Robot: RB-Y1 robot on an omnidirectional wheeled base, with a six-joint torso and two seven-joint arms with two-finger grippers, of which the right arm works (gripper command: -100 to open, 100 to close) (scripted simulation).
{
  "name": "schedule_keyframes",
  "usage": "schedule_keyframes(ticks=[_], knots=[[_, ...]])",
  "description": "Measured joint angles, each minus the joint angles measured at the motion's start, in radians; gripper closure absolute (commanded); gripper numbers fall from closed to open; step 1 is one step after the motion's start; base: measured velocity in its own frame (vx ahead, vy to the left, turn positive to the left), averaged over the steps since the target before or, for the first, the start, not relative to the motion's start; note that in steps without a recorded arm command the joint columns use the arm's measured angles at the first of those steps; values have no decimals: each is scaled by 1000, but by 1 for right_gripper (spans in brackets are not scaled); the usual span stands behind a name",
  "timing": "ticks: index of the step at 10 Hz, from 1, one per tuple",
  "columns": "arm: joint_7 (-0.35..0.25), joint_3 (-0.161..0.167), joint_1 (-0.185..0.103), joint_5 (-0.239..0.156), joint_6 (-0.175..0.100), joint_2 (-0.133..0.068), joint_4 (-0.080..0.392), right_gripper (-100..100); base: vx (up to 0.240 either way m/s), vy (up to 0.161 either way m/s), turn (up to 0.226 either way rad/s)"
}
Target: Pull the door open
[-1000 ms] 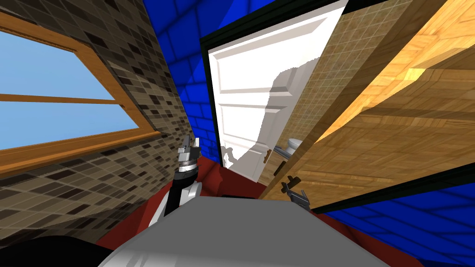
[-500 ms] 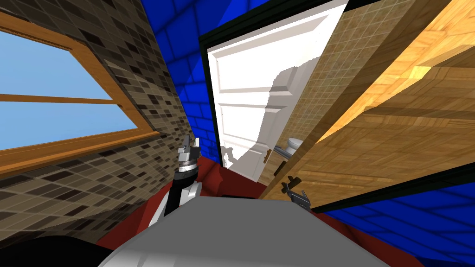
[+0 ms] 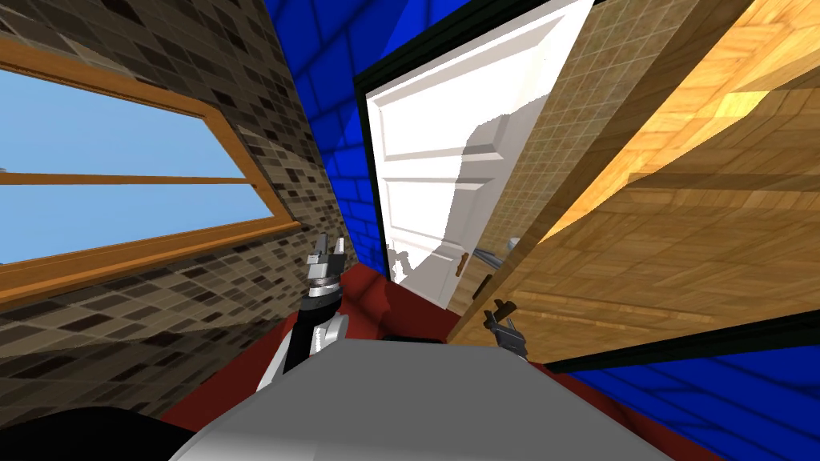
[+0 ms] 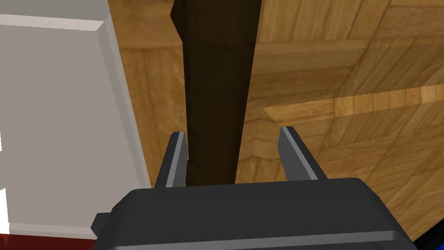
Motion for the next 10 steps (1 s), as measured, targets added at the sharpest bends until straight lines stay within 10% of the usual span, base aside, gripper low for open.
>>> schedule_keyframes(ticks=[10], knots=[[-156, 163, 39, 95, -120, -112, -36, 100, -193, -69, 177]])
